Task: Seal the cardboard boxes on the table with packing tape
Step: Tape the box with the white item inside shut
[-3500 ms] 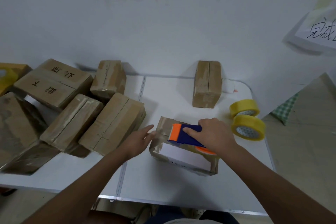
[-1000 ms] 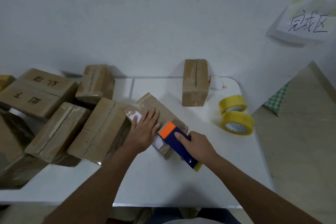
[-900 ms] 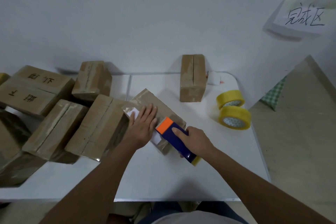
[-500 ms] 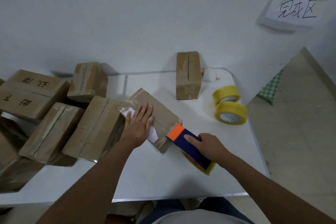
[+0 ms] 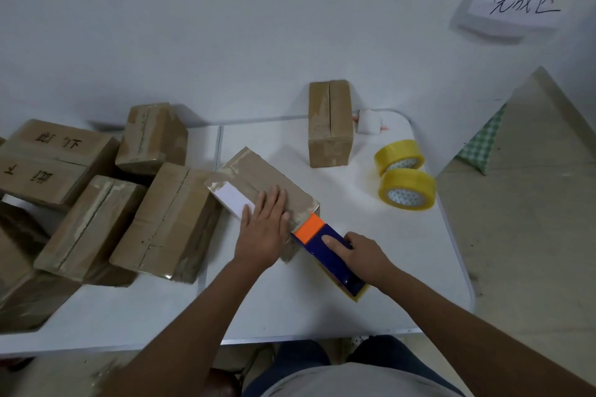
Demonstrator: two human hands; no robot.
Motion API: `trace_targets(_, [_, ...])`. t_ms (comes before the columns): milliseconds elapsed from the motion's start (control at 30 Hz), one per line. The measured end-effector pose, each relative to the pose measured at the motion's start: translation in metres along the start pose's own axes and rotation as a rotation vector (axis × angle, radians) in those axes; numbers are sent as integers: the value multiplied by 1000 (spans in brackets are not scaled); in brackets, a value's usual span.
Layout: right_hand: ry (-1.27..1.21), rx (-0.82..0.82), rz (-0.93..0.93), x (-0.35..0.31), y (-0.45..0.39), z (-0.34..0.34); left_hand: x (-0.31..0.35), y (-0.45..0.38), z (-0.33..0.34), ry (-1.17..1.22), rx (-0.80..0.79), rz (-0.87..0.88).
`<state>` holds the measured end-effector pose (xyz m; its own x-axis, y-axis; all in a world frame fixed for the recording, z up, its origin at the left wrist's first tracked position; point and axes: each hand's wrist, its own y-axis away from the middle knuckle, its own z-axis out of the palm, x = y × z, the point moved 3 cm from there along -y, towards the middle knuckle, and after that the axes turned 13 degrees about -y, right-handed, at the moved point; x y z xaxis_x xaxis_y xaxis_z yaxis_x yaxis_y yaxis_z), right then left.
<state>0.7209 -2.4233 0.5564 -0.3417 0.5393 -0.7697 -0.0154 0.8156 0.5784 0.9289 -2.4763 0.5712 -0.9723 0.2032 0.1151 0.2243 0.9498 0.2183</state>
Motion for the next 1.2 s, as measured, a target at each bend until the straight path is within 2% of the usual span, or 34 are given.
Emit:
trace_targets(267, [65, -14, 4, -14, -13, 19, -21, -15, 2, -62, -1, 38])
trace_targets(433, [20, 2, -22, -8, -5, 15, -24, -17, 6, -38, 12, 43])
trace_targets(633, [97, 28, -24, 17, 12, 1, -24, -17, 6, -36, 35, 28])
trace_targets(833, [160, 46, -17, 28, 15, -3, -20, -17, 0, -74, 16, 16])
trace_targets(967, [142, 36, 12, 28, 12, 1, -6, -13, -7, -147, 138, 46])
trace_targets(1067, [167, 42, 16, 26, 11, 4, 13, -11, 5, -128, 66, 150])
trace_targets(1200, [152, 32, 13, 23, 11, 3, 13, -11, 13, -253, 106, 122])
